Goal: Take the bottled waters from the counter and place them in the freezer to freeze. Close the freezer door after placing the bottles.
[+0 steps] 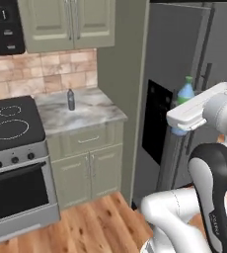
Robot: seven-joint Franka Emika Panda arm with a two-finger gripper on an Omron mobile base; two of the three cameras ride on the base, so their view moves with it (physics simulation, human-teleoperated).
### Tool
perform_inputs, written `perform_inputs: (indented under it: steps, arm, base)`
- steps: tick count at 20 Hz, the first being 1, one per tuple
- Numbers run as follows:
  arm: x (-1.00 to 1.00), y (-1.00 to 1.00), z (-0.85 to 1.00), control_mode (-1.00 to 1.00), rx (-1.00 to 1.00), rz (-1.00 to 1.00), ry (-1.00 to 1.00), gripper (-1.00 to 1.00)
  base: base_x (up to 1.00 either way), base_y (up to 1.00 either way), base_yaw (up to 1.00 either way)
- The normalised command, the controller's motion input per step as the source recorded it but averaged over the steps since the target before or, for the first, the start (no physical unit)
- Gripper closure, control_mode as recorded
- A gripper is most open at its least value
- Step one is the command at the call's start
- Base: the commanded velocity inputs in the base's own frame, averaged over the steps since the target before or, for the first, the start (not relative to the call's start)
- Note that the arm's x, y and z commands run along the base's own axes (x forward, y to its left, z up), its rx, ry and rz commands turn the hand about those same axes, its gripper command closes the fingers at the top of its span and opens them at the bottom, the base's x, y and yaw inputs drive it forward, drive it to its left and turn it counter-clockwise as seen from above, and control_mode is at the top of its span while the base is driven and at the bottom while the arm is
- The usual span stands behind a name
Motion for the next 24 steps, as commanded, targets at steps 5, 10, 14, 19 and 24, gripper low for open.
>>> perform_inputs:
  steps: [5, 10, 14, 19, 24]
  arm:
    - [0.0, 0.0, 0.0, 1.0, 0.0, 0.0, 0.0, 1.0]
    - [0.0, 0.0, 0.0, 1.0, 0.0, 0.0, 0.0, 1.0]
    - [0.0, 0.0, 0.0, 1.0, 0.0, 0.0, 0.0, 1.0]
    - [0.0, 0.0, 0.0, 1.0, 0.0, 0.0, 0.0, 1.0]
    - [0.0, 0.0, 0.0, 1.0, 0.0, 0.0, 0.0, 1.0]
  base:
    - [-0.09, -0.02, -0.79]
    - [0.0, 0.0, -0.78]
    - [-0.11, -0.19, -0.69]
    - [0.24, -0.14, -0.37]
    - [0.99, -0.62, 0.12]
